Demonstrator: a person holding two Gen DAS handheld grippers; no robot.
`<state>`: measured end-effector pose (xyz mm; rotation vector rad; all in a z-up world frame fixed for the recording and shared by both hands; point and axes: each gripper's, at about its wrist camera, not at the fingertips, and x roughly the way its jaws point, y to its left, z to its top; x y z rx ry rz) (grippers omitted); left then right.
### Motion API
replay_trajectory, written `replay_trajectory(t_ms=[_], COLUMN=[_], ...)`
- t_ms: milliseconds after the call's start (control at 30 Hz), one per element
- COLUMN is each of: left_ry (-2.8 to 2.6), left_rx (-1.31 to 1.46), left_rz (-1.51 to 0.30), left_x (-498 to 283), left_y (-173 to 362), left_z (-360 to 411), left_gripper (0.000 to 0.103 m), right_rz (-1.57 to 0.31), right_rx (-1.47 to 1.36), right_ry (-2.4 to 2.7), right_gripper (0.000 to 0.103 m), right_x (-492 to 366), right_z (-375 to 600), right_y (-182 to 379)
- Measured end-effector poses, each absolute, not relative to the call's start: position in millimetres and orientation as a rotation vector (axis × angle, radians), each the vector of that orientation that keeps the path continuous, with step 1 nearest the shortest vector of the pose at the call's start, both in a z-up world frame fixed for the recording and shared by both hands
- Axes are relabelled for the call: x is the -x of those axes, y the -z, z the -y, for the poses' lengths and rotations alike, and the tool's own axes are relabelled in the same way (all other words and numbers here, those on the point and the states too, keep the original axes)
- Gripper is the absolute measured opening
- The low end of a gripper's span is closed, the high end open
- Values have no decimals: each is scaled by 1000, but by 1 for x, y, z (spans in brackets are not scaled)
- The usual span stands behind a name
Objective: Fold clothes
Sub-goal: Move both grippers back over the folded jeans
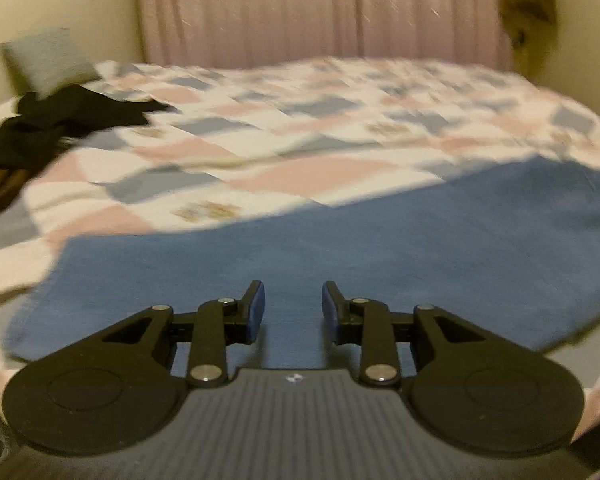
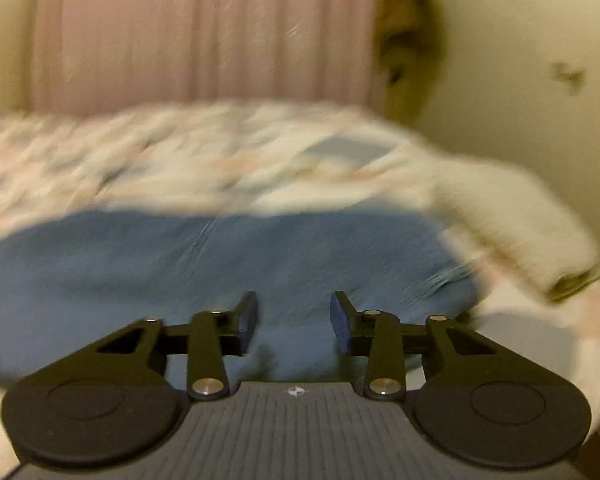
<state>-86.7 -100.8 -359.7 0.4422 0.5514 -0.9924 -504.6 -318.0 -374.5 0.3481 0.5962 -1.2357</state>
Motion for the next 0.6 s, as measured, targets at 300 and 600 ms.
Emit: replay_trajectory(t_ms=[300,600], left_ry=[943,866], left_rx=[-495,-498], left_rz=[-640,-715], left_x=[113,137], left_y=[366,353], left_z=[125,130], left_gripper=[35,38], right_rz=[-474,-517], right_rx=[-441,-480], right_ry=[1181,1166], right_gripper=[36,52], right_x=[509,485], right_z=[304,288], right_y=[358,355])
